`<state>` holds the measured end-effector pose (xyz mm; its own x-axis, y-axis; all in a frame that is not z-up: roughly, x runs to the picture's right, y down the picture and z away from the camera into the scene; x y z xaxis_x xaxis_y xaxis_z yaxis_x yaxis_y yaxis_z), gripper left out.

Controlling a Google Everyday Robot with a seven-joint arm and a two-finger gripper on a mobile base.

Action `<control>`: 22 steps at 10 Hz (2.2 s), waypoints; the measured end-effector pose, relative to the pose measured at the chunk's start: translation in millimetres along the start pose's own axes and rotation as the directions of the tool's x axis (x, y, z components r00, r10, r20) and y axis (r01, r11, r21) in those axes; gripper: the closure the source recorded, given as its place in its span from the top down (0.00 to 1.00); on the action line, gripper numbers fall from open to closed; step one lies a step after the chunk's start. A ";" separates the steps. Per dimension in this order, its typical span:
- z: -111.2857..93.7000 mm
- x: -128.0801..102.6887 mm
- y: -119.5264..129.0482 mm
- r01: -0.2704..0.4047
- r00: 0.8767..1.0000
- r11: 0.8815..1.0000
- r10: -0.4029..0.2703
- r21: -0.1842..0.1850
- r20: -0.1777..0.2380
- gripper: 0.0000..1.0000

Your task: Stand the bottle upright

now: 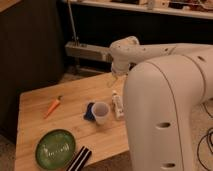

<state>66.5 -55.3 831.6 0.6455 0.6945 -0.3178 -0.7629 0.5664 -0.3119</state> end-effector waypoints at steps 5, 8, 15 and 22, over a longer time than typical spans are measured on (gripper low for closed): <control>66.8 27.7 30.1 -0.008 0.986 0.998 -0.003 -0.061 -0.167 0.80; 86.9 24.0 22.0 -0.052 0.978 0.995 0.034 -0.080 -0.206 0.80; 108.4 22.1 -11.5 -0.164 0.981 0.964 0.138 -0.208 -0.133 0.80; 87.8 35.1 -6.0 -0.144 0.987 0.931 0.162 -0.335 0.025 0.80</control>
<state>90.5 4.6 901.0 0.5126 0.7879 -0.3414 -0.7910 0.2786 -0.5447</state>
